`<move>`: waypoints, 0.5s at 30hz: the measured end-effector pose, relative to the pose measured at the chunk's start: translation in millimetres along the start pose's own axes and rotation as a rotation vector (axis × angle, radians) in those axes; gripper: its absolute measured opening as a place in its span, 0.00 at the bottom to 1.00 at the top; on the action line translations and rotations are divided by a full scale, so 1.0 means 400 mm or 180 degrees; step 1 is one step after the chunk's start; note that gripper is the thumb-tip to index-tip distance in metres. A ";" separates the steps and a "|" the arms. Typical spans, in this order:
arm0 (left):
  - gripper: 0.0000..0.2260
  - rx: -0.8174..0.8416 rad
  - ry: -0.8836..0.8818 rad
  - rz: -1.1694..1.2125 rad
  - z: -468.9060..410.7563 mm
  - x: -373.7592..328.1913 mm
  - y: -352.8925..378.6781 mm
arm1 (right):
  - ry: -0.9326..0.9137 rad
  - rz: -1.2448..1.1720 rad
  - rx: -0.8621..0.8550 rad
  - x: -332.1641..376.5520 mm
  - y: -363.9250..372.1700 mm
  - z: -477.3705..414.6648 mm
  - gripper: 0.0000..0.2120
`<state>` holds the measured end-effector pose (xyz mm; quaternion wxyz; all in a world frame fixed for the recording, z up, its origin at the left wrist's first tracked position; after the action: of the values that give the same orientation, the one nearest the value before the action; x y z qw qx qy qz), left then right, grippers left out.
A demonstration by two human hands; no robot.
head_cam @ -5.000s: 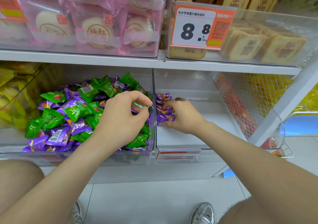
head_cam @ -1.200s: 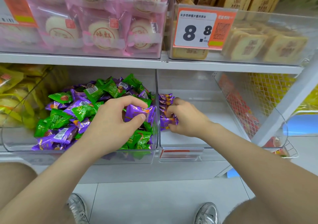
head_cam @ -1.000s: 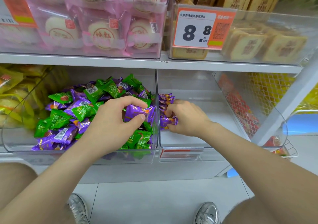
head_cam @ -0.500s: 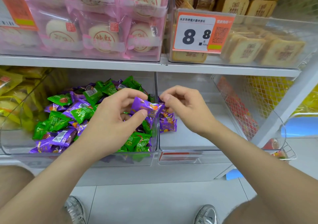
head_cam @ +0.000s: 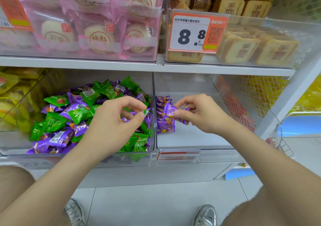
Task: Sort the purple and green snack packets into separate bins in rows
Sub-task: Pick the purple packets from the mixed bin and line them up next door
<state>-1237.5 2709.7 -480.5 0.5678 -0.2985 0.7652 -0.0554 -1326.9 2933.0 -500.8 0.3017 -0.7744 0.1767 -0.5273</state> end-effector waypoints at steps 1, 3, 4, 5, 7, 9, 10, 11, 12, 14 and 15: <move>0.08 0.0005 -0.0016 -0.0068 0.000 0.004 0.004 | 0.0053 0.0108 0.0176 -0.020 0.024 0.001 0.08; 0.09 0.0022 -0.0014 -0.0097 0.000 0.003 0.015 | 0.0057 0.0314 0.0468 -0.048 0.071 0.003 0.10; 0.09 0.0023 -0.0014 -0.0083 0.000 0.002 0.019 | 0.0016 0.0428 0.0565 -0.057 0.088 0.002 0.10; 0.09 0.0019 -0.0022 -0.0066 0.001 0.001 0.023 | -0.0045 0.0550 0.0638 -0.063 0.101 0.002 0.10; 0.08 0.0018 -0.0036 -0.0042 0.002 0.000 0.028 | -0.0205 0.0793 0.0739 -0.062 0.123 0.001 0.11; 0.09 0.0047 -0.0040 -0.0034 0.002 -0.002 0.033 | -0.0369 0.0967 0.0803 -0.061 0.144 0.000 0.12; 0.09 0.0057 -0.0044 -0.0029 0.002 -0.003 0.034 | -0.0445 0.1050 0.0826 -0.063 0.155 -0.001 0.13; 0.10 0.0066 -0.0052 -0.0022 0.002 -0.003 0.034 | -0.0501 0.1130 0.0828 -0.067 0.163 -0.003 0.14; 0.11 0.0068 -0.0058 -0.0011 0.002 -0.003 0.034 | -0.0520 0.1199 0.0801 -0.073 0.169 -0.007 0.15; 0.12 0.0055 -0.0054 -0.0003 0.001 -0.002 0.031 | -0.0539 0.1288 0.0659 -0.074 0.170 -0.014 0.18; 0.12 0.0051 -0.0047 -0.0007 0.001 -0.003 0.031 | -0.0560 0.1318 0.0578 -0.071 0.168 -0.016 0.20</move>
<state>-1241.7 2720.4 -484.9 0.5757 -0.2952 0.7602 -0.0598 -1340.8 2897.2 -563.3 0.4860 -0.7343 0.2566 -0.3985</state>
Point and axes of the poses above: each hand's wrist, its own z-axis away from the middle knuckle, its own y-axis out of the palm, x = y × z, the point moved 10 cm from there along -z, towards the middle knuckle, and after that the axes turned 14 degrees about -x, right-handed, at the moved point
